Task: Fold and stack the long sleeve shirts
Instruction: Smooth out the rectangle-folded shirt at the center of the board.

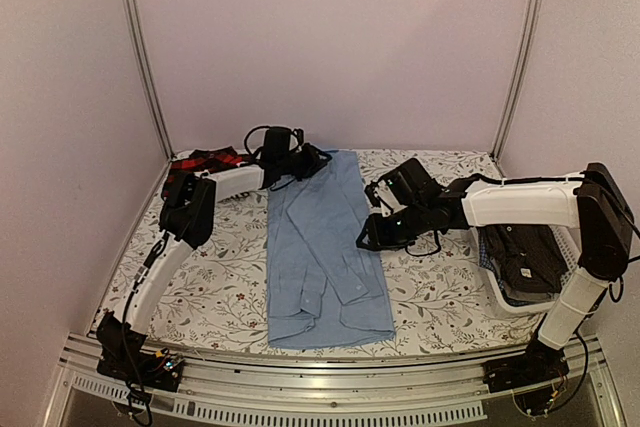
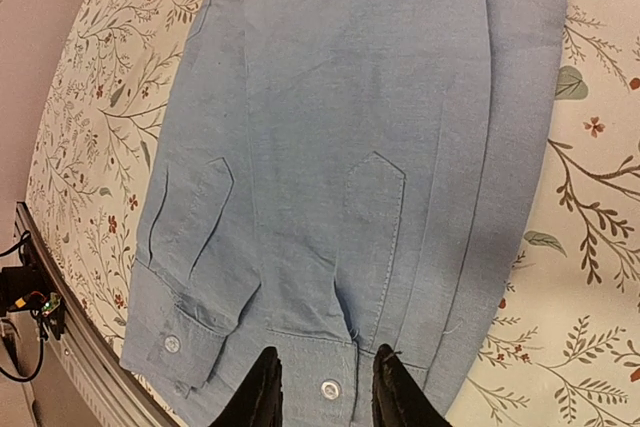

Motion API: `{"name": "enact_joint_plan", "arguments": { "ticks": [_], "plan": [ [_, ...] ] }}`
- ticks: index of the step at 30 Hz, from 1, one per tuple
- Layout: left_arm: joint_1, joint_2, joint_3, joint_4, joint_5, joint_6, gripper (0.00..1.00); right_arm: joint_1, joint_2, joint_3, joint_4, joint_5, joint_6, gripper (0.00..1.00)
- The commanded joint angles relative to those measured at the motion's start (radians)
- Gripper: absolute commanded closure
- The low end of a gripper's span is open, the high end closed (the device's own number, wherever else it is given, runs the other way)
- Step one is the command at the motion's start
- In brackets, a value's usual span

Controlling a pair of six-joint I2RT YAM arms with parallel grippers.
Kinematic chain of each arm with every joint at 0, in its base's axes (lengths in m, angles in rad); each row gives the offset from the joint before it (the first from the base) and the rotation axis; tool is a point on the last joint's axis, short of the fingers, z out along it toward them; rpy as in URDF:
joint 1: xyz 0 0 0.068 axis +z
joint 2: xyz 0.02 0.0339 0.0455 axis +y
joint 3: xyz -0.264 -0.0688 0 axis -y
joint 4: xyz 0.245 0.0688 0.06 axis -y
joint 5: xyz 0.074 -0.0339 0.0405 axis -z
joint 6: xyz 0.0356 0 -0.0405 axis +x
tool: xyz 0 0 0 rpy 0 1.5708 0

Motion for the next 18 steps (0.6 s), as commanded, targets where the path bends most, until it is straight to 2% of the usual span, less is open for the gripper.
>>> {"name": "enact_joint_plan", "arguments": {
  "ticks": [1,7,14,18],
  "plan": [
    [0.007,-0.199,-0.107,0.063,0.086,0.118,0.74,-0.005,-0.005,0.020,-0.004,0.012,-0.019,0.70],
    [-0.001,-0.343,-0.397,0.107,0.148,0.108,0.78,-0.010,0.010,0.023,0.013,0.010,-0.025,0.70],
    [-0.001,-0.494,-0.766,0.162,0.132,0.126,0.81,-0.013,0.012,0.020,0.031,0.004,-0.029,0.70],
    [0.020,-0.505,-0.879,0.168,0.148,0.136,0.83,-0.013,0.011,0.004,0.043,-0.008,-0.025,0.70]
  ]
}}
